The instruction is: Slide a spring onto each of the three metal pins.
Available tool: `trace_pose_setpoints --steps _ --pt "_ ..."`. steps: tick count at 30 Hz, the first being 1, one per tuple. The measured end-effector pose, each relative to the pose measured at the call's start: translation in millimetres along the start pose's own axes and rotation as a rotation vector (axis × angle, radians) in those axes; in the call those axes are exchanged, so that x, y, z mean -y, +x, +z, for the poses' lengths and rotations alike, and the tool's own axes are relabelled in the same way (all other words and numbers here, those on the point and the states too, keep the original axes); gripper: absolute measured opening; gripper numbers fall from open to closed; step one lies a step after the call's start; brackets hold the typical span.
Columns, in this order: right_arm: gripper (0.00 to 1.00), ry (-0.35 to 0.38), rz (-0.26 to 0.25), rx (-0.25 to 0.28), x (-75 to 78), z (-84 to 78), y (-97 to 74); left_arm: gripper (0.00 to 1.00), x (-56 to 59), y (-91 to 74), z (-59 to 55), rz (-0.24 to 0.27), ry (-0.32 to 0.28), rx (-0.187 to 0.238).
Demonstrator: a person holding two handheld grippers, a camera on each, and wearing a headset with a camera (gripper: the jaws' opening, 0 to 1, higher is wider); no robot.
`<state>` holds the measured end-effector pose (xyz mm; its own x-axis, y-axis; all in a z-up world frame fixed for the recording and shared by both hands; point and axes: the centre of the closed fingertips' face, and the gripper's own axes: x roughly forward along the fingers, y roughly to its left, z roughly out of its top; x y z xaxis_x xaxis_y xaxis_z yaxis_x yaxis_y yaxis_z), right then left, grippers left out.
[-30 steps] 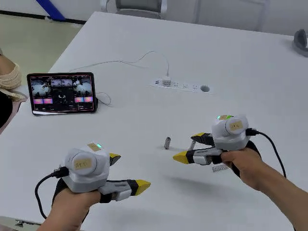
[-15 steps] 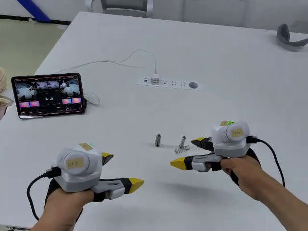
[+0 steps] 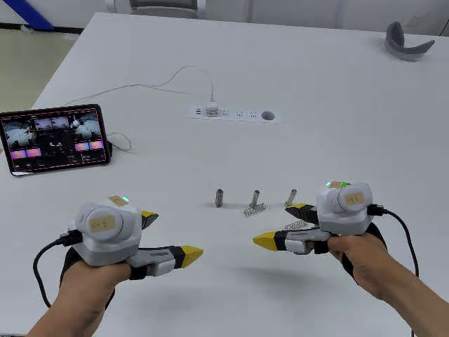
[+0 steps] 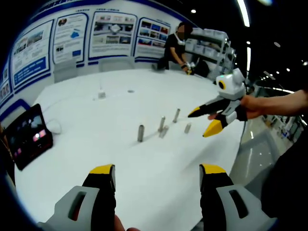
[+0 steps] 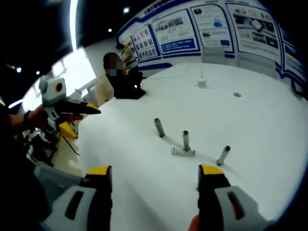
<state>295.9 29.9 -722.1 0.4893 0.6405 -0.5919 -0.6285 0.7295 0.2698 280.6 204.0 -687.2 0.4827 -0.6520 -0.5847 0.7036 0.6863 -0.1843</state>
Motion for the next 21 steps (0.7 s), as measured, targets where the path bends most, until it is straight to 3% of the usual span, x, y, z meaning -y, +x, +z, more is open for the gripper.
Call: trace_pose_setpoints --steps 12,21 --pt "0.78 0.047 -0.064 0.019 23.4 -11.9 -28.2 0.73 1.7 16.7 9.9 -0.022 0.021 -0.005" --pt "0.80 0.050 -0.077 0.012 29.1 -15.1 -35.0 0.73 8.5 30.4 14.9 -0.049 0.036 -0.016"
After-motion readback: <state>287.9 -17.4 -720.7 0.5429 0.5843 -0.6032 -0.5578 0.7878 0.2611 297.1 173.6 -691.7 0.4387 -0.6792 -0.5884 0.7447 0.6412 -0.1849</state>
